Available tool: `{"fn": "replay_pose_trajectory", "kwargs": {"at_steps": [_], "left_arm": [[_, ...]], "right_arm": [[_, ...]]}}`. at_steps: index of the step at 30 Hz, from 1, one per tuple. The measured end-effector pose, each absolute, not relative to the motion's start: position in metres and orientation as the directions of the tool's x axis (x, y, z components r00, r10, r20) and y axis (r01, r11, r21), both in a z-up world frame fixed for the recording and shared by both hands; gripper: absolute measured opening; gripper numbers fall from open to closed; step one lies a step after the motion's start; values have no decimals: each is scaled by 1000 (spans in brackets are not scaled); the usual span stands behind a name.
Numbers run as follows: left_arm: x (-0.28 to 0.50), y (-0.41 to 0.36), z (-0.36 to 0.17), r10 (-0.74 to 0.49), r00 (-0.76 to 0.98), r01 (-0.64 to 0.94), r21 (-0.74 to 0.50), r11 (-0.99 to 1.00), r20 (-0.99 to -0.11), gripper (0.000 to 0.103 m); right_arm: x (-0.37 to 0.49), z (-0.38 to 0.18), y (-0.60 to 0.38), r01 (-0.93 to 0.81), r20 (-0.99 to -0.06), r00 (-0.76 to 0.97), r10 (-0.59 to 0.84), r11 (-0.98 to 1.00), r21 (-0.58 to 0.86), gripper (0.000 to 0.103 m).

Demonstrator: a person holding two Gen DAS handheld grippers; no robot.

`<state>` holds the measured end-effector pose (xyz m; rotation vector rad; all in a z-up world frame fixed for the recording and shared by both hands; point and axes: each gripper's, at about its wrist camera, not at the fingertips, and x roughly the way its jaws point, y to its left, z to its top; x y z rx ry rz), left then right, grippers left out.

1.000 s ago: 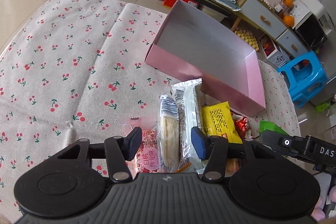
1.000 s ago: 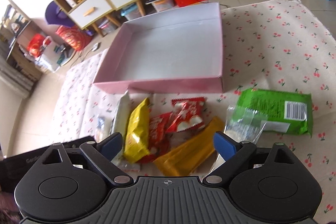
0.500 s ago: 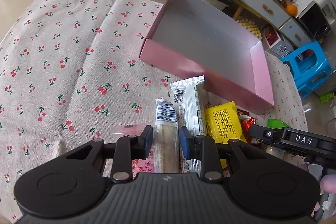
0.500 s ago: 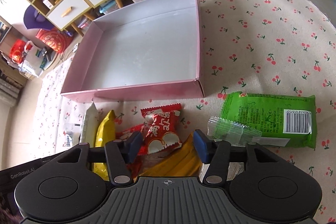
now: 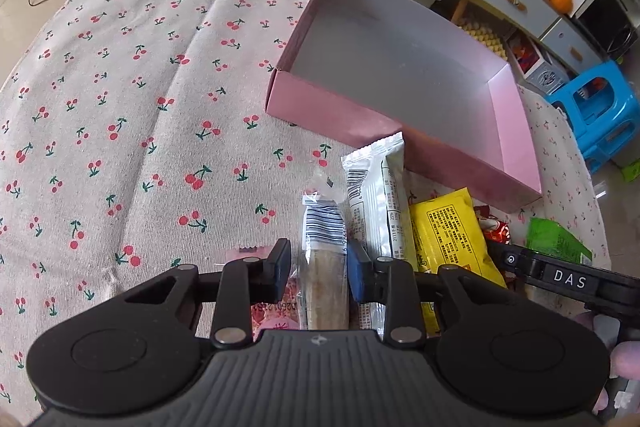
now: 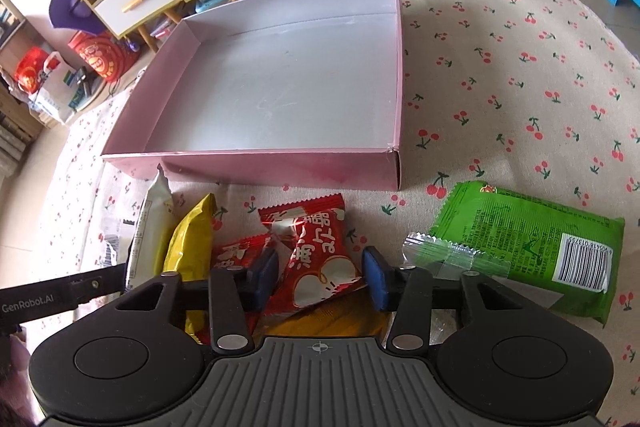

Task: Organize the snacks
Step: 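Grasp the white blue-striped bar with the left gripper while the right grasps the red candy packet, then carry both snacks over the pink box and open both grippers to drop them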

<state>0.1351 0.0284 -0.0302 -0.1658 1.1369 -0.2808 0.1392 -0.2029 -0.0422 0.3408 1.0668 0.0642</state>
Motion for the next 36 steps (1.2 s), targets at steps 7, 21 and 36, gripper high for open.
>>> {"fn": "replay_pose_trajectory", "kwargs": {"at_steps": [7,21,36], "left_arm": [[132,25,-27,-303,393,139,-270,953,-868,18],[124,41,2,-314,498,124,-292,948,-808,17],[153,30,23,-308,591,128,-290,948,-745,17]], "right_arm": [[137,-39,-199,105,-846,492,205,951,292,35],[128,-7,-215,140,-785,530,322,880,455,35],[145,4,-240,149,-743,535,402,820,552,27]]}}
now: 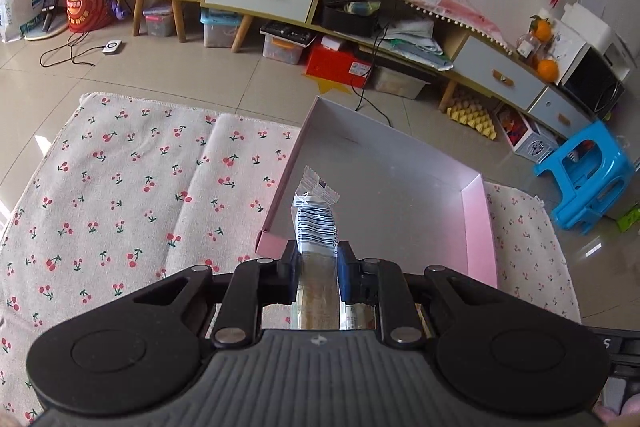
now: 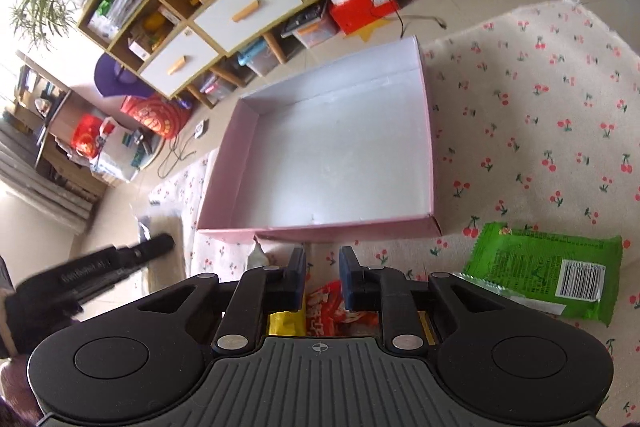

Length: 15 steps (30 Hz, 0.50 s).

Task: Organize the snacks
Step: 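Carry both snacks over the pink box and open both grippers to drop them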

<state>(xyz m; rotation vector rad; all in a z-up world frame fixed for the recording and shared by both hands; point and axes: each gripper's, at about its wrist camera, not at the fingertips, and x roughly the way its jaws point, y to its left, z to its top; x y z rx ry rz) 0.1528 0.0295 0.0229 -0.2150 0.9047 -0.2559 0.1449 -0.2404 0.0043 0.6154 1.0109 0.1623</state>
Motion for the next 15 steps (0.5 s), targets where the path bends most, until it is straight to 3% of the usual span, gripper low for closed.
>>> {"fn": "replay_pose_trajectory", "kwargs": {"at_steps": [3,8,15], "left_arm": [[145,34,12,-356,565,114,-357,927,-744,17],[142,44,0,-402,501,69,-428,901,-766,17],[139,43,-1,-371,499,75,-387,919,-783,17]], "right_arm": [[151,-4,-239,107,-777,495,388,861,498,46],[155,-19,-222,-50,-829,418,370,921,386,59],[149,-32,-188,-171,-869,431,243,968,186,61]]}}
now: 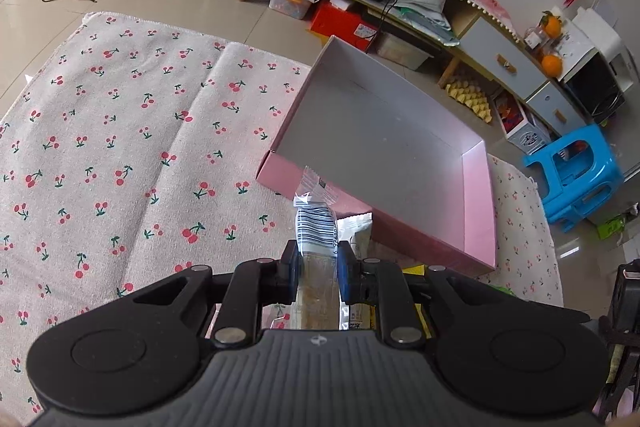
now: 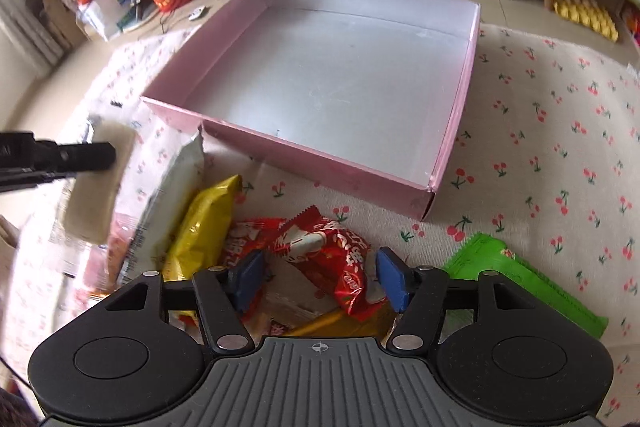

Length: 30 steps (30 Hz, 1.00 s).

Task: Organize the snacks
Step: 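Carry both snacks over the pink box and open both grippers to drop them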

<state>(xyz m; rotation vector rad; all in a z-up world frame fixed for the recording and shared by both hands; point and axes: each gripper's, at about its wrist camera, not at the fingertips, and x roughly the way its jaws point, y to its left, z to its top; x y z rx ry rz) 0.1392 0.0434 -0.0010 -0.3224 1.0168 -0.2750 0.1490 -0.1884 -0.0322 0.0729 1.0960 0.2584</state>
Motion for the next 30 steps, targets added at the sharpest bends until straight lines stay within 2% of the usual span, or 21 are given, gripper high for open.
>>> {"fn": "replay_pose_trajectory", "kwargs": {"at_steps": [1,2,3,11,15,18,20,25,30], "left_arm": [[139,43,-2,-370,497,76,-386,919,-785,17],[139,42,-2,-371,495,78,-385,920,-786,17],[137,41,-3,-370,493,81,-381,921,-787,17],[132,36,3,-351,516,120,-340,933,-782,17],[143,33,11,-347,545,148,-320,936,-763,17],[157,27,14,-343,577,166,-304,938,-741,17],[169,23,16,-345,595,180,-297,938,-726,17],[199,4,20,-344,654,225,-260,939,-674,17],[210,-14,3,-304,703,279,-143,949,-643,17]], "right_arm": [[149,-34,-188,-168,-871,439,222,972,163,59],[148,-36,-188,-160,-869,450,207,976,149,53],[148,-37,-189,-154,-865,459,201,977,146,37],[146,-21,-207,-96,-842,470,267,963,252,35],[143,3,-220,-87,-780,508,365,923,376,35],[147,14,-236,-51,-699,578,421,874,484,35],[152,14,-244,-24,-666,621,413,859,511,35],[169,-1,-251,45,-670,650,358,863,504,35],[187,-17,-248,53,-645,666,375,838,542,35]]}}
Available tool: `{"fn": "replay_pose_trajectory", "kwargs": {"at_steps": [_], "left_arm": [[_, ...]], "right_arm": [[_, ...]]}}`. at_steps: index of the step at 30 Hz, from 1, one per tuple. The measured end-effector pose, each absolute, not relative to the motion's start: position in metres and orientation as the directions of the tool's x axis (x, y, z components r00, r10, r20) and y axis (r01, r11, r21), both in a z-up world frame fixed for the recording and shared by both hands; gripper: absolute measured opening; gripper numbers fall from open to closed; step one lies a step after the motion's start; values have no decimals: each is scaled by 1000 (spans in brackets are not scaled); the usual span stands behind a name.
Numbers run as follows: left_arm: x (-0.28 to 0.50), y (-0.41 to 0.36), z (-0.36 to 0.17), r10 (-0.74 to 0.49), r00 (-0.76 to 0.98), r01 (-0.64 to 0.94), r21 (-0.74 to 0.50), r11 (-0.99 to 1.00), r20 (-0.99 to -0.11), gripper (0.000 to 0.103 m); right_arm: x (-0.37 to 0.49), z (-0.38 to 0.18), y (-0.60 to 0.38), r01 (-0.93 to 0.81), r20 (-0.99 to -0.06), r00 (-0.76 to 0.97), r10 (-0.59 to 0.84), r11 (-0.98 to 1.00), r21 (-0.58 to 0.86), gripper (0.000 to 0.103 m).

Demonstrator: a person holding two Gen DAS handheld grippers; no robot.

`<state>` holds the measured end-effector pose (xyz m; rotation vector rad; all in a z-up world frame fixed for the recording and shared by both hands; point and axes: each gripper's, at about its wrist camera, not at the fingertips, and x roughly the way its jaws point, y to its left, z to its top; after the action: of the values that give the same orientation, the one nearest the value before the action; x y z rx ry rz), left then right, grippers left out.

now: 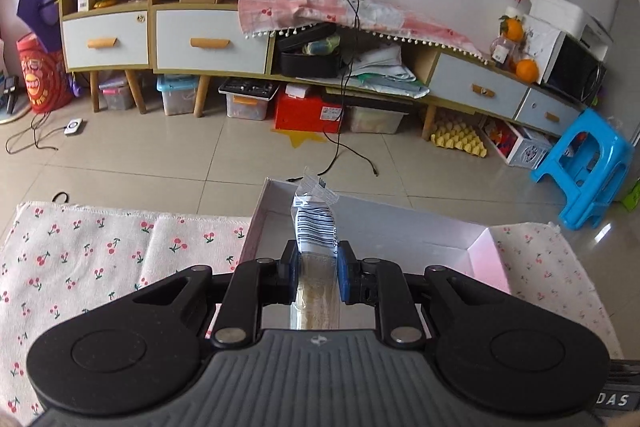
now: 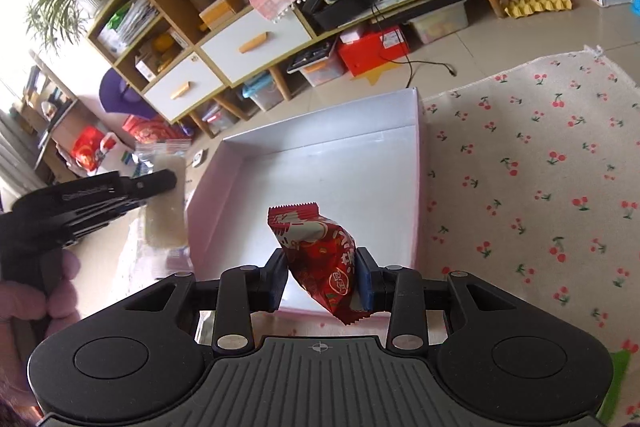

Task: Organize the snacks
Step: 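Carry both snacks over the pink box and open both grippers to drop them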

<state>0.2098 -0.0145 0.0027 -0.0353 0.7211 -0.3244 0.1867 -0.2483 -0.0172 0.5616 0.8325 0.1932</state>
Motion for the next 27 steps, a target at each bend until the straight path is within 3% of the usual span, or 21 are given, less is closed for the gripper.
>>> {"fn": "replay_pose_trajectory", "kwargs": {"at_steps": [5,20,23,24,25,27], "left_arm": [[205,-20,-19,-215,687,308,10,951,-695,17],[184,5,-14,-171,563,245,-34,969,-809,18],[184,5,-13,-171,555,247,-36,968,-814,23],[184,3,-12,-172,559,249,-34,968,-811,23],[182,1,-11,-169,570,248,-28,968,-804,35],[177,-1,-5,-169,595,251,-19,968,-786,47]], "right_arm": [[193,-28,-240,41,-657,657,369,853,520,35],[194,-34,-238,52,-692,627,357,868,494,37],[192,-28,-235,43,-683,637,357,868,494,38],[192,-26,-235,45,-685,634,358,868,495,44],[190,-22,-234,49,-688,633,355,869,493,51],[185,-14,-234,54,-685,645,339,874,483,66]]}}
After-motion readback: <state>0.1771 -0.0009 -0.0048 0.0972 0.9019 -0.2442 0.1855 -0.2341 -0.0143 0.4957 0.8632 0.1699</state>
